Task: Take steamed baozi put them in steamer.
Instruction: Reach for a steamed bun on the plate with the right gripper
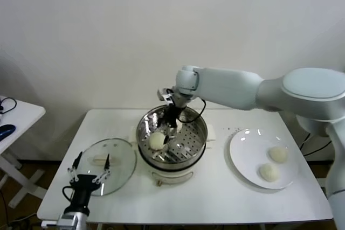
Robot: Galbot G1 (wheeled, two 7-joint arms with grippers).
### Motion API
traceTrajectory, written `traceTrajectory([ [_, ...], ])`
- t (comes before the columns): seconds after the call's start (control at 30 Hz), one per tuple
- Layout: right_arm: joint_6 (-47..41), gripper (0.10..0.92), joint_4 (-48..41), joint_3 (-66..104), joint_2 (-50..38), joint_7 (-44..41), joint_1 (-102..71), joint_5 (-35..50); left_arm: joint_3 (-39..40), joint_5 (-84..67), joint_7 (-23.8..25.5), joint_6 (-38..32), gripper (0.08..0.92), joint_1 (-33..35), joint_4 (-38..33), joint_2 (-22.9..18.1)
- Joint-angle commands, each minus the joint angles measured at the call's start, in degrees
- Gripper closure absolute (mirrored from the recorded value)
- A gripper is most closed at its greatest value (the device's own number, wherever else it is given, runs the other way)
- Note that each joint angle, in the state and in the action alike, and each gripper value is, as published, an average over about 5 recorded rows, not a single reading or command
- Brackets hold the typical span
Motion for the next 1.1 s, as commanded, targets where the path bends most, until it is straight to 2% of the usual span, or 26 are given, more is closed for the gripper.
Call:
traceTrajectory([
  [0.03, 1.5, 0.203, 15.2, -3.1, -17.3, -2.6, 12.7, -2.0, 0.1, 0.0, -0.1, -0.3, 0.177, 0.1, 0.6, 0.2],
  [0.23, 2.5, 0.203, 22.4, -6.0, -31.4, -4.8, 16.0, -10.4, -0.3, -1.0, -0.4, -1.2, 0.177, 0.7, 0.7, 1.0],
  [0.53, 6.5, 0.203, 22.1, -2.7, -47.4, -7.1, 9.1, -26.2, -0.2, -0.8, -0.3, -0.2, 0.177, -0.7, 0.3, 1.3],
  [0.83, 10.1, 0.203, 15.5, 14.1, -51.9, -7.2, -13.9, -40.8, -0.5, -0.1, -0.1, 0.4, 0.177, -0.5, 0.1, 0.7],
  [1.1, 10.2, 0.203, 12.7, 24.9, -50.3, -5.7, -27.8, -45.5, -0.2, 0.8, 0.4, 0.1, 0.177, 0.8, -0.2, 0.0],
])
